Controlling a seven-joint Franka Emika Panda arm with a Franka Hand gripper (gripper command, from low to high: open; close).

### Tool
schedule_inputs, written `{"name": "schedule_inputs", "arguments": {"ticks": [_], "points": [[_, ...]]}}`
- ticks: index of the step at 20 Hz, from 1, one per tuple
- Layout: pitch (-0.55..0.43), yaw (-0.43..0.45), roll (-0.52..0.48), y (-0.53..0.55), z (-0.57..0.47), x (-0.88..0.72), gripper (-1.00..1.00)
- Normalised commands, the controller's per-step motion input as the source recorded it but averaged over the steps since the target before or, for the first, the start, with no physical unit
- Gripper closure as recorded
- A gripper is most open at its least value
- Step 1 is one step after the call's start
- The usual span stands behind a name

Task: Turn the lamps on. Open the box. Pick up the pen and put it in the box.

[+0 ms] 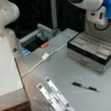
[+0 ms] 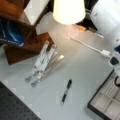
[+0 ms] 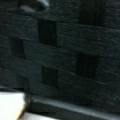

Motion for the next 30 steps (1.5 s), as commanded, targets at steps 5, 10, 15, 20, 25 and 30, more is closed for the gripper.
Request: {"name": "schedule_inputs", "arguments": {"ticks": [5, 10, 15, 20, 25, 30], "points": [[0.054, -0.15, 0.082, 0.19, 0.0, 0.0, -1.0], [0.029, -0.165, 0.1, 0.23, -0.01, -0.08, -1.0], [-0.007, -0.182, 0.12, 0.23, -0.07, -0.09, -1.0], [-0.024, -0.18, 0.145, 0.12, -0.15, -0.11, -1.0], [-0.02, -0.173, 0.164, -0.02, -0.16, -0.14, -1.0], [0.011, -0.135, 0.159, -0.18, -0.13, -0.22, -1.0]]}}
